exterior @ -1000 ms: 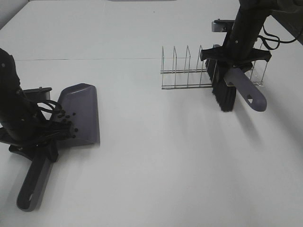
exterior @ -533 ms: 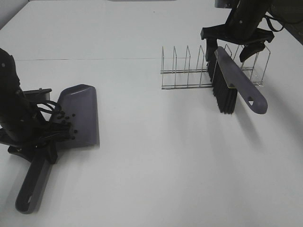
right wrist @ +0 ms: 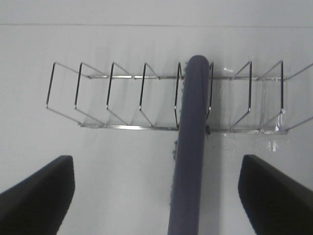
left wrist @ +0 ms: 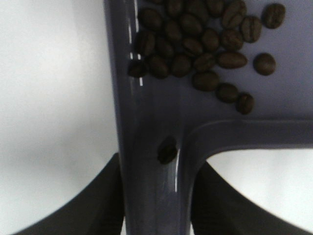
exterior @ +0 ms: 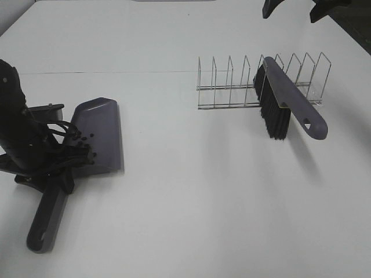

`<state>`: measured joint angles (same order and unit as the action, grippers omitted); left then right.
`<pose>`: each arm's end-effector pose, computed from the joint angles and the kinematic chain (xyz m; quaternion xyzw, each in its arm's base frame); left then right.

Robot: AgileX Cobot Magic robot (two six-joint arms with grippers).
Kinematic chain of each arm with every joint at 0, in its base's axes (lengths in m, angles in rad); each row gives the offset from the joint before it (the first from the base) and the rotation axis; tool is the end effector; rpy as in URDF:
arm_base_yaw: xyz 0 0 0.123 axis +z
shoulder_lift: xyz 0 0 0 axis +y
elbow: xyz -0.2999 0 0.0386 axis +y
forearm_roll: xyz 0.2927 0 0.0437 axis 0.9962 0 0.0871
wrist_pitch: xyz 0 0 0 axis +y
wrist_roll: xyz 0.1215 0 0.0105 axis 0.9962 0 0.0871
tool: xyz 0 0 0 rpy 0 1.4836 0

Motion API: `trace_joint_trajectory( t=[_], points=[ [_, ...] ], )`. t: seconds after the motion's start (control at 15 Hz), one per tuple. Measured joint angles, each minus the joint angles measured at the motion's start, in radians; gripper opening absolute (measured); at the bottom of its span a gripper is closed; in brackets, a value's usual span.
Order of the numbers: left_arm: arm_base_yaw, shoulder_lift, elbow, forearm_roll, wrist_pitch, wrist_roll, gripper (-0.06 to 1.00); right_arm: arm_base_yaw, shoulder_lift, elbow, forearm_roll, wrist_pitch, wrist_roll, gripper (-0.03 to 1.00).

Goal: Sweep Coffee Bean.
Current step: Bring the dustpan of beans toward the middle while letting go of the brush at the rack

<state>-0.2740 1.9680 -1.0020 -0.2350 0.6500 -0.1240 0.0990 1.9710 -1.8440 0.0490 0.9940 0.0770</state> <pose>0.3424 -0.1141 0.0481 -0.0172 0.9970 -0.0756 0.0060 0.5076 0.0554 0.2857 -0.0032 0.9639 0.0466 0.2621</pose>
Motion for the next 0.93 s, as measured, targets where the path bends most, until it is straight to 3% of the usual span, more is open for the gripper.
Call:
trace_joint_trajectory(
  t=[0.07, 0.13, 0.27, 0.47, 0.67, 0.93],
  points=[
    [0.000, 0.000, 0.000, -0.001, -0.008, 0.000, 0.34, 0.000, -0.024, 0.037, 0.002, -0.016, -0.009, 0.85],
    [0.000, 0.002, -0.003, -0.006, -0.046, 0.000, 0.34, 0.000, -0.152, 0.238, 0.021, -0.112, -0.017, 0.85],
    [0.000, 0.042, -0.062, -0.007, 0.010, 0.000, 0.34, 0.000, -0.278, 0.426, 0.047, -0.201, -0.017, 0.85],
    [0.000, 0.134, -0.234, -0.009, 0.112, 0.000, 0.34, 0.000, -0.423, 0.633, 0.054, -0.262, -0.017, 0.85],
    [0.000, 0.162, -0.279, -0.012, 0.127, 0.009, 0.34, 0.000, -0.518, 0.739, 0.057, -0.279, -0.017, 0.85],
    [0.000, 0.164, -0.280, -0.013, 0.130, 0.054, 0.34, 0.000, -0.573, 0.745, 0.057, -0.289, -0.017, 0.85]
  ],
)
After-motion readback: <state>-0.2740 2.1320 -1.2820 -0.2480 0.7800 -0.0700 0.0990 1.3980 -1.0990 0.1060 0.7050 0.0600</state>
